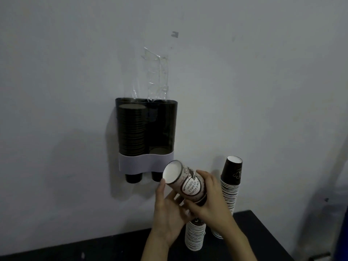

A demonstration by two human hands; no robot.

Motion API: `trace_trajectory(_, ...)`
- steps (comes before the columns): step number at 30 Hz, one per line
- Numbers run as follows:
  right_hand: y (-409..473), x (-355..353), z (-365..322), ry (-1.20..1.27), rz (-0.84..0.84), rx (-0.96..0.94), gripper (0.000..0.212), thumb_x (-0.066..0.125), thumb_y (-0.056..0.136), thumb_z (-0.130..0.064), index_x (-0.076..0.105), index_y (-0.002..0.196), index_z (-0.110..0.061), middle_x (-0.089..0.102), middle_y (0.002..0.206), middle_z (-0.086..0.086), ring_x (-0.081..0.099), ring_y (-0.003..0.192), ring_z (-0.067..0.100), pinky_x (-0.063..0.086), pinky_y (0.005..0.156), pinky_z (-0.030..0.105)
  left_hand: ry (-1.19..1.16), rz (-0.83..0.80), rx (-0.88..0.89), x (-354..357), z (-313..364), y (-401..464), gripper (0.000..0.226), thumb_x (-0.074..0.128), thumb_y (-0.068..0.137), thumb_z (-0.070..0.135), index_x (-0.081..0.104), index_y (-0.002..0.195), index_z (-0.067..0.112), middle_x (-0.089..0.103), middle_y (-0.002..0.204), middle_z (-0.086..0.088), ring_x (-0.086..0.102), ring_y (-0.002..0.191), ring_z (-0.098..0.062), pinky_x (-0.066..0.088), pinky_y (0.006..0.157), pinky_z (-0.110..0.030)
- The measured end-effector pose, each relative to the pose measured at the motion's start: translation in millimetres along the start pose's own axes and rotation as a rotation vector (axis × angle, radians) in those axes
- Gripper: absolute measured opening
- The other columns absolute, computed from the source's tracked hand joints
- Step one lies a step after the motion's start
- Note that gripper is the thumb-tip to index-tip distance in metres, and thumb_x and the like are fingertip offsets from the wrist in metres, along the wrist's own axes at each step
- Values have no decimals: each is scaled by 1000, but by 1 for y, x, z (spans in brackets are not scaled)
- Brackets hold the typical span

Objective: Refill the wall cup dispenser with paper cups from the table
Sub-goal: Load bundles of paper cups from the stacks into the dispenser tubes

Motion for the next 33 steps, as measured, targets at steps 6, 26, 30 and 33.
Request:
trace_trajectory(6,-9,8,-19,351,16,170,54,62,71,-59,35,118,-56,31,143,-3,31,133,12,32,108,30,-269,-55,65,-15,8,-26,57,54,62,42,63,106,6,64,109,-21,58,98,-38,43,88,-49)
trace_trajectory(26,228,20,-243,-512,-44,-264,70,63,82,-42,36,137,-9,51,134,18,43,126,34,31,106,39,-1,639,166,-50,88,-67,53,31,96,36,35,138,5,32,147,-19,34,132,-38,31,100,-50)
trace_trajectory(30,235,39,-228,-658,-195,-231,62,52,89,-45,39,138,-11,48,139,19,37,132,34,27,108,40,22,640,207,-58,91,-62,51,31,97,33,34,138,4,31,147,-22,33,133,-39,27,106,-50)
trace_trajectory(33,234,41,-223,-658,-314,-185,60,44,89,-55,50,132,-14,47,141,14,38,134,33,28,111,40,26,635,229,-65,89,-57,50,31,97,34,35,137,4,33,146,-22,34,132,-38,26,106,-50)
Point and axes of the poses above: each hand's wrist, its own y-axis towards the middle knuckle, its own x-axis out of the palm, z = x × y, the point moved 4 cm from there along y, towards the middle knuckle
